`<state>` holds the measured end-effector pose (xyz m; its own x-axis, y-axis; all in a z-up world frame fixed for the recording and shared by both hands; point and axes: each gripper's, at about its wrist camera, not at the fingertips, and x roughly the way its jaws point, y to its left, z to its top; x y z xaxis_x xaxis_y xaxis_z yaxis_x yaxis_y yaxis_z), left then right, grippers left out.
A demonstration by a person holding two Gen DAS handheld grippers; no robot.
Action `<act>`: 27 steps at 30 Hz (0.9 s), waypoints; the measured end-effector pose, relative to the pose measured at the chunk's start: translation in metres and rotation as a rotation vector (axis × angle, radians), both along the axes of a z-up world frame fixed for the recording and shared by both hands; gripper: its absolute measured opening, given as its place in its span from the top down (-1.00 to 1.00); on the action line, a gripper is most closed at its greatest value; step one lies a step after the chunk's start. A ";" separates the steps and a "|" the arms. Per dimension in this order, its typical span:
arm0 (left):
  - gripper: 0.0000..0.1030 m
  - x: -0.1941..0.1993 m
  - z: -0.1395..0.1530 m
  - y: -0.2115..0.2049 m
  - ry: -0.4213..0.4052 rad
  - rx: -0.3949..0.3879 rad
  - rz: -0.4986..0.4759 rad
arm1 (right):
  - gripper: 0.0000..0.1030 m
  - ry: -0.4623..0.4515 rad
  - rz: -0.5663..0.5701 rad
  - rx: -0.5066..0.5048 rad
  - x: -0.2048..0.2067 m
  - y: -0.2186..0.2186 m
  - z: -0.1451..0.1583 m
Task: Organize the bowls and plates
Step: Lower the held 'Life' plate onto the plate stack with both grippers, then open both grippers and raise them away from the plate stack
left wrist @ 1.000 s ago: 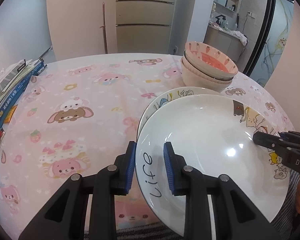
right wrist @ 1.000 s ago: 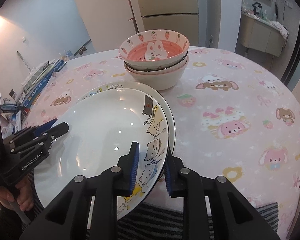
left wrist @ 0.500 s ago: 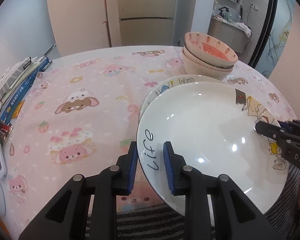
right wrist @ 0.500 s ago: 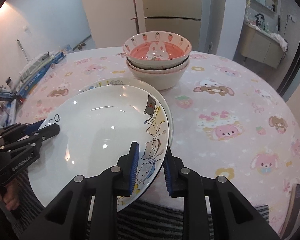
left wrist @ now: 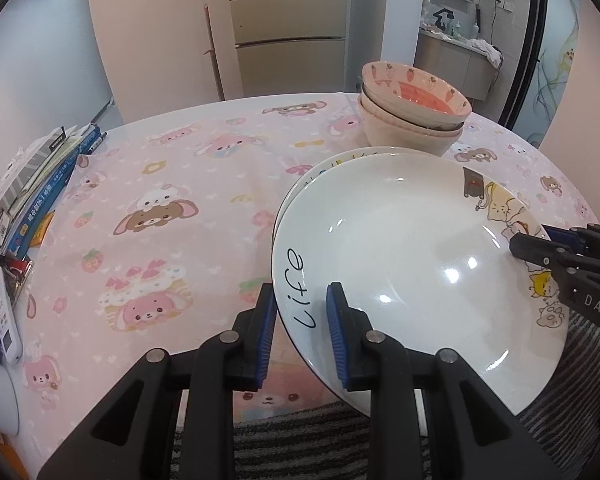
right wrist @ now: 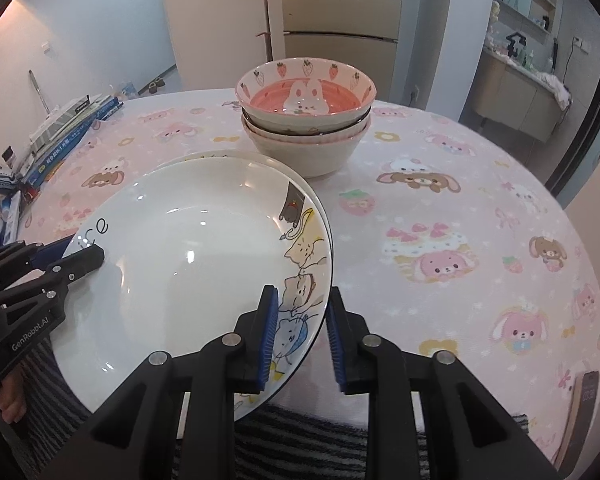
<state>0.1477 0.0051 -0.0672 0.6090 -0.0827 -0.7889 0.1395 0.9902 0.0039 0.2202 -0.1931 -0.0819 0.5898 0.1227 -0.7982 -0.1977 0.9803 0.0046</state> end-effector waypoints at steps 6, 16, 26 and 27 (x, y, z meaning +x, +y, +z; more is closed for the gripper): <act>0.54 0.003 -0.002 0.002 0.017 -0.012 -0.005 | 0.38 0.011 0.007 -0.002 0.001 0.001 -0.004; 0.46 -0.001 0.004 0.004 -0.036 -0.028 0.011 | 0.28 0.033 0.006 0.060 0.003 -0.003 -0.003; -0.44 -0.017 0.033 0.011 -0.267 -0.046 0.037 | -0.14 -0.138 -0.047 0.105 -0.008 -0.019 0.026; -0.52 -0.019 0.036 0.013 -0.300 -0.047 0.042 | -0.19 -0.175 -0.056 0.112 -0.011 -0.021 0.031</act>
